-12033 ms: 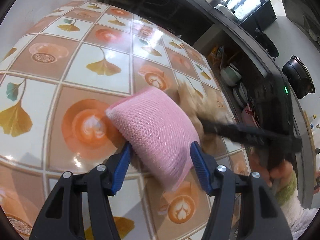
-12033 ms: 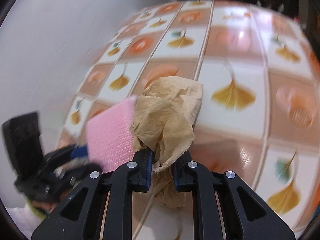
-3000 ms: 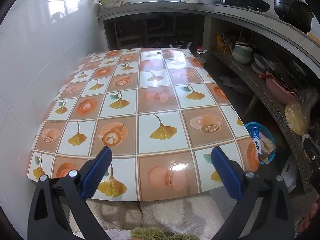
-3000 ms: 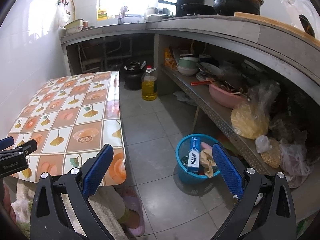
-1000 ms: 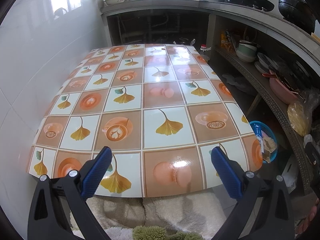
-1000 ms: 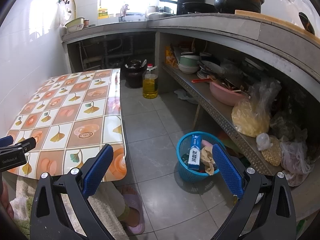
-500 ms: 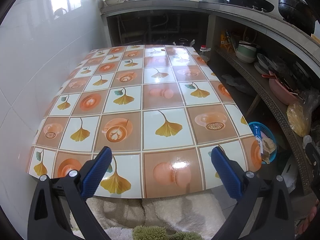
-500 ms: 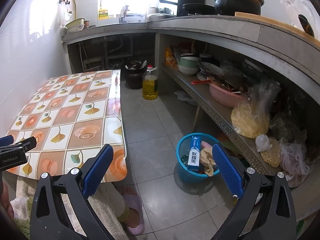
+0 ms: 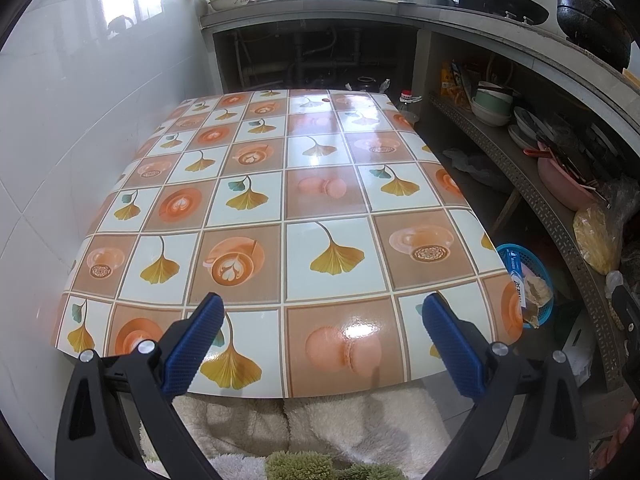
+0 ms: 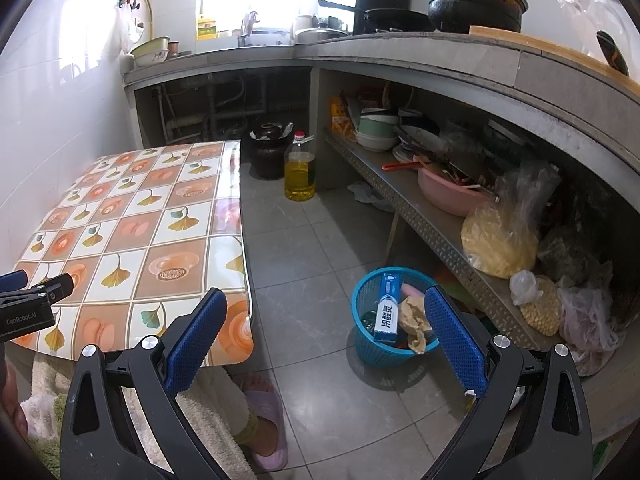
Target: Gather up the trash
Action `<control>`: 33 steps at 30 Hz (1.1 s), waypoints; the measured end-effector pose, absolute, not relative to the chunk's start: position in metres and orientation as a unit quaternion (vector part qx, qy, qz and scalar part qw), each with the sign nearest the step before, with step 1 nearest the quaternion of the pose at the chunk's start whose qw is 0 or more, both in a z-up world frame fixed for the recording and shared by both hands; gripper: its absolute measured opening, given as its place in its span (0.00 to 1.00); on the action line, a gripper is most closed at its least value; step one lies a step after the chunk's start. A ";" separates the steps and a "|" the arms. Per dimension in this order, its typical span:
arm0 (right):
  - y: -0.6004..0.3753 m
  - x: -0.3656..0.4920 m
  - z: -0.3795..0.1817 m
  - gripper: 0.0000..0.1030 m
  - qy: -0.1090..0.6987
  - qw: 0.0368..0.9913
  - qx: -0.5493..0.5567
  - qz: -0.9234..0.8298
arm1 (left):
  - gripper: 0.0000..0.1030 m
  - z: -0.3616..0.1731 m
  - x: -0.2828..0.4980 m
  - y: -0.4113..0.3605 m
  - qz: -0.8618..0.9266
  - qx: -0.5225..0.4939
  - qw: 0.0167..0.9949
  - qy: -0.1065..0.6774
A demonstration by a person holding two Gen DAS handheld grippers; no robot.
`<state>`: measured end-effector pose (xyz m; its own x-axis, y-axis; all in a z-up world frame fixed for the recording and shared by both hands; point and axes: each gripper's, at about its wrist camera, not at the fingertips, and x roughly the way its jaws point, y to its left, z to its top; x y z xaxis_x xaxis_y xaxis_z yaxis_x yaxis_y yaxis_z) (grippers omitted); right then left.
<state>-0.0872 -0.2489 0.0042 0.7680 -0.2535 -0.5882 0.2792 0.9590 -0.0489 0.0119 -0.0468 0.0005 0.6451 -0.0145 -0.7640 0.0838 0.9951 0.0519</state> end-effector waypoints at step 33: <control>-0.247 -0.089 0.003 0.92 0.309 0.940 0.021 -0.143 | 0.95 0.001 0.012 -0.047 -0.027 0.041 0.905 0.422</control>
<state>-0.0893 -0.2472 0.0029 0.7685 -0.2554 -0.5867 0.2808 0.9585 -0.0494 0.0119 -0.0471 0.0008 0.6425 -0.0152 -0.7661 0.0843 0.9951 0.0509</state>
